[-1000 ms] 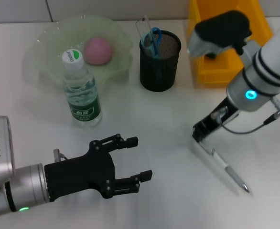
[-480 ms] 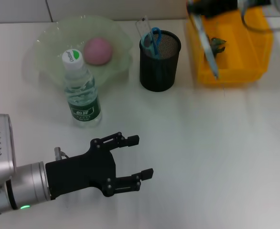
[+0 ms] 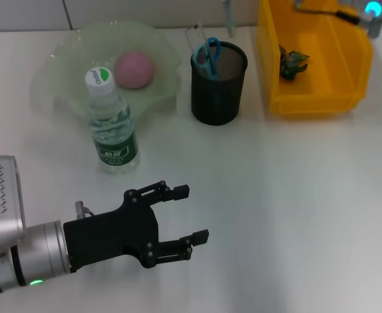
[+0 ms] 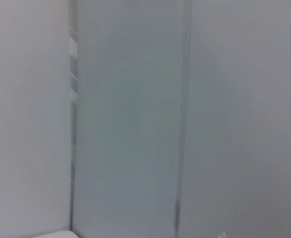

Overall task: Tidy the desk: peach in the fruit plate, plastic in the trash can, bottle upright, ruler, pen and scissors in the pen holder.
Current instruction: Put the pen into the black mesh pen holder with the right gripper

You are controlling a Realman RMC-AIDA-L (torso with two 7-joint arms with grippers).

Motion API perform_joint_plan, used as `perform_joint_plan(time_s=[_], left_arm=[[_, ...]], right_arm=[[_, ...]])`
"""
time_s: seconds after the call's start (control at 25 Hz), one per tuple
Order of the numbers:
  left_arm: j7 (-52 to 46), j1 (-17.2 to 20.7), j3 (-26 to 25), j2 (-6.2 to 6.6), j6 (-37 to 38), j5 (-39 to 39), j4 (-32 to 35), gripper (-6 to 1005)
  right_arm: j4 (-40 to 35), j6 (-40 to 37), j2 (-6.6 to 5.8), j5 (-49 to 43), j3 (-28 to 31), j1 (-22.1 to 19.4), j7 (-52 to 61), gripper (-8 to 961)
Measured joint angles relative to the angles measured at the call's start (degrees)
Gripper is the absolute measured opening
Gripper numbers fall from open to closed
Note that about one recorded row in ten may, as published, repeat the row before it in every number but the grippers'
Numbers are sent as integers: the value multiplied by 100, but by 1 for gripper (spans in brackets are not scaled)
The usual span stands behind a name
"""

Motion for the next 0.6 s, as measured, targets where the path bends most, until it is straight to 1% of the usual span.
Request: perform_joint_plan(time_s=[0.08,0.2,0.28,0.36,0.48,0.6], left_arm=[[0,0,3,0,-2,0,-3,807],[0,0,0,0,-2,0,-4,807],[0,0,1,1,-3,0,-1,807],[0,0,4,1,-2,0,0,807],[0,1,13,0,12,0,4,807],[0,1,16,1,14,0,5,807]], right_arm=[[672,1,0,1237,-168,-14,-1477,128],[1667,-199,0,2781,-324,46,-3225,127],[2418,-532,0,3713,-362,167,-4221,127],[3133,-859,-6,4436,-366,338,-4843,128],[3985,-1178,-29,4922,-329,566,-5187,128],[4168,-1196,-27,4932,-310,601,-5289,129]])
